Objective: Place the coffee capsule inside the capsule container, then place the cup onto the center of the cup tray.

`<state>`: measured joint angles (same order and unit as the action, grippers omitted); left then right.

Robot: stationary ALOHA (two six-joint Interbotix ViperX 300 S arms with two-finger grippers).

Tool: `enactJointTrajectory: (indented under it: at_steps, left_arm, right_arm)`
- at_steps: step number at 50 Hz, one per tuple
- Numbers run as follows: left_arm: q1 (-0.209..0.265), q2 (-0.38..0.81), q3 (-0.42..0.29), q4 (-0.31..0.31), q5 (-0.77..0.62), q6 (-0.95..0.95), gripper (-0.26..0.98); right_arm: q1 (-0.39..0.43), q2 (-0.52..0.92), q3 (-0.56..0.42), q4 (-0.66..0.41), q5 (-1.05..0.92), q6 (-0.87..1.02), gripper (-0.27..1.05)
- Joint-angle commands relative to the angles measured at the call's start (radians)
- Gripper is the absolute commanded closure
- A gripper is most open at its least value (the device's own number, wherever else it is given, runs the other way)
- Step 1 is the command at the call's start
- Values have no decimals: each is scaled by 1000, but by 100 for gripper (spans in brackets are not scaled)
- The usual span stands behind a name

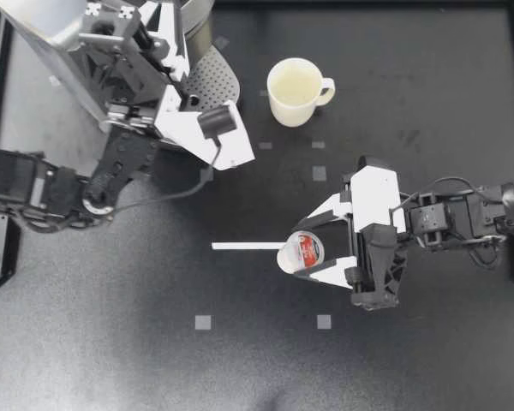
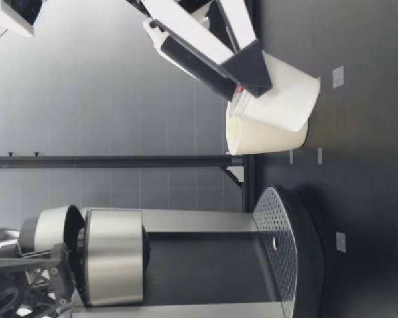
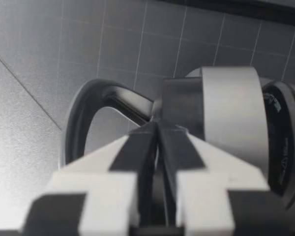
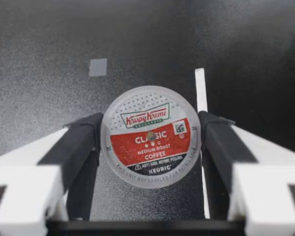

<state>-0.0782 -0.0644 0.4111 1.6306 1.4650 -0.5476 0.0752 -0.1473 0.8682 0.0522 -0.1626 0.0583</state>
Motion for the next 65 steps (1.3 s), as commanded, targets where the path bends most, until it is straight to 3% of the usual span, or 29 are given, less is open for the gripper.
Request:
enactJointTrajectory:
  at_steps: [1,43,51,65]
  left_arm:
    - [48,-61,-2,14,-3,-17,59]
    - [178,-272,140,51,-86,-150,59]
    - [207,-347,161,52,-173,-232,59]
    - [301,-459,215,49,-351,-413,59]
  right_arm:
    - [-5,-26,-15,0,-11,0,24]
    - [-5,-17,-46,0,-20,2,24]
    - [-5,-18,-52,0,-21,2,24]
    - [-5,-21,-74,0,-34,0,24]
